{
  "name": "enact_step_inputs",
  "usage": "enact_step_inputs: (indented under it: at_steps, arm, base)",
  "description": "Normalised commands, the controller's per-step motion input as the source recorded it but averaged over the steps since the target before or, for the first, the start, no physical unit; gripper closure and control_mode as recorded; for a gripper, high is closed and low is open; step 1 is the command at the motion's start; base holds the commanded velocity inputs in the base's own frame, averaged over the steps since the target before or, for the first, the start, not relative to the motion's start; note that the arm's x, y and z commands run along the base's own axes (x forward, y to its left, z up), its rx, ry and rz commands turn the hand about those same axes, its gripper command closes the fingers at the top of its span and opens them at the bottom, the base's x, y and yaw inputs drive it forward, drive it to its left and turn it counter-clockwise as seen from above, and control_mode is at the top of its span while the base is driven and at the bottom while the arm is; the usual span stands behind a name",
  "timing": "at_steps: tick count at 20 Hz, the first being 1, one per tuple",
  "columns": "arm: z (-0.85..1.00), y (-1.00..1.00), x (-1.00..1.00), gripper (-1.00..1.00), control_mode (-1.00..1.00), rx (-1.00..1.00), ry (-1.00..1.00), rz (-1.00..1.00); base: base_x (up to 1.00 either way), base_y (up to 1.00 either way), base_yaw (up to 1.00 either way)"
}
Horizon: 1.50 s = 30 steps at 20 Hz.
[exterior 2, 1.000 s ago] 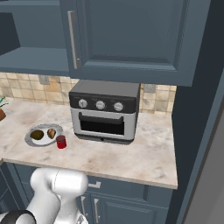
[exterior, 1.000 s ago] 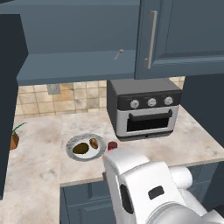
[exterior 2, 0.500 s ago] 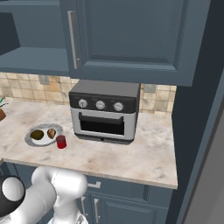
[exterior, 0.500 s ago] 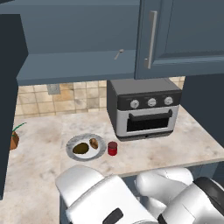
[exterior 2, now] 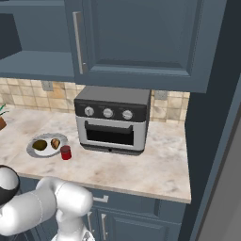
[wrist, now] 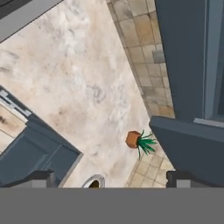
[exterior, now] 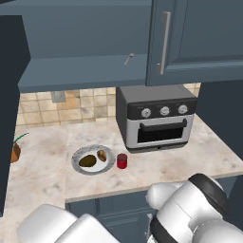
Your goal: Pick the avocado and bread from the counter and place them on the plate. Then pick the jam from the cabinet and place it next to the plate. Lastly close the cabinet door.
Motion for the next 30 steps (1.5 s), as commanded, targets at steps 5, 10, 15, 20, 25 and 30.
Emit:
enact_step_inputs:
  at_steps: [5,10,15,20,25,30]
  arm:
    - [0.14,0.13,-0.26,-1.0,-1.0,0.0,-0.02,0.04]
    - [0.21,0.29,-0.21,-1.0,-1.0,0.0,0.0,0.02]
    - [0.26,0.33,-0.23,-1.0,-1.0,0.0,0.0,0.02]
    - [0.29,0.31,-0.18,-1.0,-1.0,0.0,-0.01,0.0]
    - [0.28,0.27,0.01,-1.0,-1.0,0.0,0.0,0.0]
    - [0.34,0.15,0.01,-1.0,-1.0,-0.01,0.0,-0.06]
  base:
    - [0.0,0.0,0.0]
    - [0.0,0.0,0.0]
    - [0.0,0.0,0.0]
    - [0.0,0.0,0.0]
    - [0.0,0.0,0.0]
    - [0.0,0.0,0.0]
